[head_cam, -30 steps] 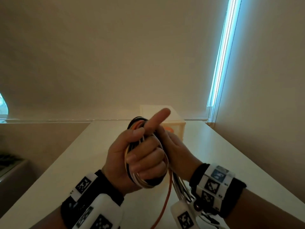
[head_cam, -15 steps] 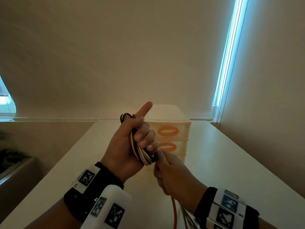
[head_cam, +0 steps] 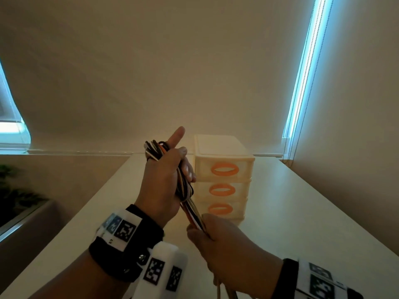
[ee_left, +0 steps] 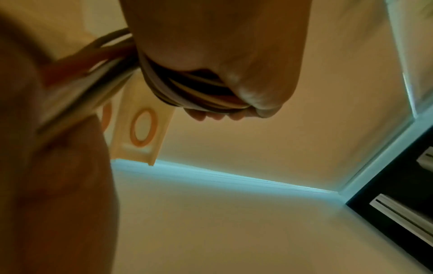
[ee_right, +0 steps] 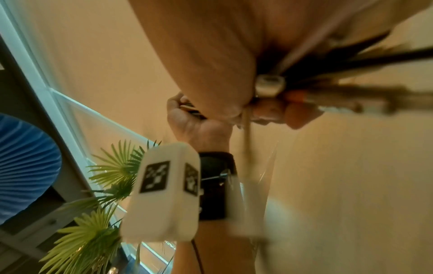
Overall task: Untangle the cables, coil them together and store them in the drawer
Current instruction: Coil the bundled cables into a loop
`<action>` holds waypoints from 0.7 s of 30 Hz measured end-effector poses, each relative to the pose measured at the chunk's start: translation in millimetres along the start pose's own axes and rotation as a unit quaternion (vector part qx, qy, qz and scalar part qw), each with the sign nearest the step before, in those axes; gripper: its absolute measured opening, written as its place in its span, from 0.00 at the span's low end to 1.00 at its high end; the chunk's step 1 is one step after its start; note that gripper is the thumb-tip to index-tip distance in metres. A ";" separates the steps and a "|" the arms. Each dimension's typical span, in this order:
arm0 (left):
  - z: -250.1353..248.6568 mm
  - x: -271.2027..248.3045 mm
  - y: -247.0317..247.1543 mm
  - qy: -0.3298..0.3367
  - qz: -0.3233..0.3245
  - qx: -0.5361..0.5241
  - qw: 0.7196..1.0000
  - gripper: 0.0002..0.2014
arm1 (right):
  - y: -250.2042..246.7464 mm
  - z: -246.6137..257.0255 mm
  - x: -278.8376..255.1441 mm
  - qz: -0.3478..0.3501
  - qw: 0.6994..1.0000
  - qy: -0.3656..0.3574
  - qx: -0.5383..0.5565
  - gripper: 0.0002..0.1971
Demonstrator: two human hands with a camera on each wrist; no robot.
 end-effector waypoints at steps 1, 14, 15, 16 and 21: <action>-0.7 1.3 -2.8 0.011 -0.004 0.022 1.000 0.21 | -1.7 3.8 -1.9 0.003 1.000 -0.006 -0.028 0.12; -9.9 -25.6 36.7 0.233 0.177 0.352 0.889 0.10 | -42.2 23.7 -8.5 0.051 0.998 0.019 -0.025 0.13; -8.5 -28.6 39.8 0.244 0.191 0.366 0.877 0.12 | -41.0 21.2 -8.4 0.059 0.997 0.038 0.016 0.12; -6.9 -30.7 40.8 0.250 0.201 0.379 0.868 0.14 | -40.4 19.8 -8.4 0.065 0.995 0.054 0.056 0.12; -2.4 -37.5 46.7 0.246 0.263 0.418 0.834 0.16 | -46.7 21.0 -12.3 0.085 0.985 0.068 0.130 0.04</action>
Point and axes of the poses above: each hand's wrist, its own x-axis towards the middle knuckle, its own y-axis out of the palm, z = x × y, the point moved 9 cm from there along x, towards the middle knuckle, and after that the axes turned 10 degrees about -z, right-handed, at the moved point
